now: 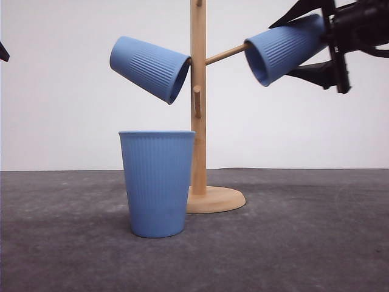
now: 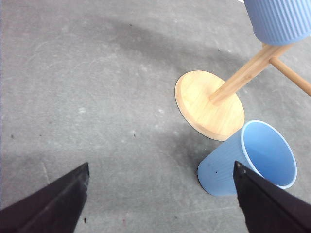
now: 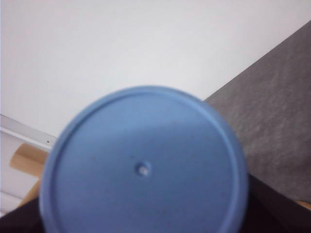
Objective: Place three cups
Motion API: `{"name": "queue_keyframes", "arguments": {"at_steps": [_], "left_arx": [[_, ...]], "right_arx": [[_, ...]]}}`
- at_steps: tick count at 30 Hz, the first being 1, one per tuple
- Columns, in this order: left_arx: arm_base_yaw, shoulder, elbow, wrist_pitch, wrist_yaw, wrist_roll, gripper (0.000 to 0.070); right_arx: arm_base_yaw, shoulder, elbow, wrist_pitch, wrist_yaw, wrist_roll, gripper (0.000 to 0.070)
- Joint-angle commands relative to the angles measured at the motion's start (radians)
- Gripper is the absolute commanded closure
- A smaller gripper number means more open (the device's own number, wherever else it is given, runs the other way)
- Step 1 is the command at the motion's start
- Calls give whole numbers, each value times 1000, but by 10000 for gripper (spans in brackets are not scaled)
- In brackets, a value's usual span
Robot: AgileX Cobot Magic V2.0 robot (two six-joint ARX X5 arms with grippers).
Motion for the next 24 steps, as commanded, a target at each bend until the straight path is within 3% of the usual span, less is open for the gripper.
{"name": "queue_keyframes", "arguments": {"at_steps": [1, 12, 19, 24], "left_arx": [[-1, 3, 2, 11, -5, 10, 150], [-1, 3, 2, 11, -5, 10, 150], [-1, 3, 2, 11, -5, 11, 150], [-1, 3, 2, 11, -5, 11, 150]], "right_arx": [[16, 26, 42, 21, 0, -18, 328], [102, 90, 99, -49, 57, -134, 328], [126, 119, 100, -54, 68, -144, 327], [138, 121, 100, -55, 79, -165, 249]]}}
